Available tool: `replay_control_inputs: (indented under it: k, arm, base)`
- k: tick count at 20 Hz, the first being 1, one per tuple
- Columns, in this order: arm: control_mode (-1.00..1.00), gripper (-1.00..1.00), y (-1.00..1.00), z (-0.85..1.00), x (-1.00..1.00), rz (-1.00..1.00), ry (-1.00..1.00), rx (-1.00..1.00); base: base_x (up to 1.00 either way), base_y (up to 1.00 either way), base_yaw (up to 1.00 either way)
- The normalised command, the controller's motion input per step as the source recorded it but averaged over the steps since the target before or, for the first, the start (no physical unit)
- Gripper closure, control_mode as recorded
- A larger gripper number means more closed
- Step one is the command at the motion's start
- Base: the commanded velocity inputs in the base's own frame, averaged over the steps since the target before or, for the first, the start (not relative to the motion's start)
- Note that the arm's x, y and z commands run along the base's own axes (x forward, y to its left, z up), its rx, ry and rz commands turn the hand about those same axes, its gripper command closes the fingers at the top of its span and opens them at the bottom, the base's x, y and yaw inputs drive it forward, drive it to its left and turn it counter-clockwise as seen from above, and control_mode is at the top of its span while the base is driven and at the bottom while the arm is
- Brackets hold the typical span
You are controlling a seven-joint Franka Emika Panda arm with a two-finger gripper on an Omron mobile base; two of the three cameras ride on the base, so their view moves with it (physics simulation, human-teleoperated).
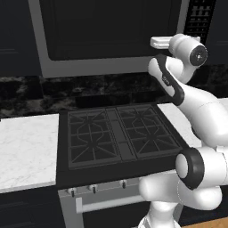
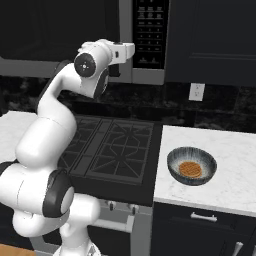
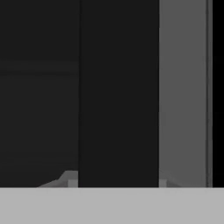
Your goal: Open the microwave, place the bowl with waffle inside the microwave, then close the microwave door and turn it on.
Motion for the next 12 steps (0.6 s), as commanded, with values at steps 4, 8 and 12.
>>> replay_control_inputs:
  k: [4, 8, 12]
  arm:
    - [-1.0, 1.0, 0.0, 0.0, -0.26, -0.01, 0.0, 0.0]
    - [-1.0, 1.0, 0.0, 0.0, -0.74, 0.0, 0.0, 0.0]
    - [-1.0, 1.0, 0.0, -0.01, -1.0, -0.01, 0.0, 0.0]
  base:
    - [0.0, 0.0, 0.0]
    - [0.0, 0.0, 0.0]
    - [0.0, 0.0, 0.0]
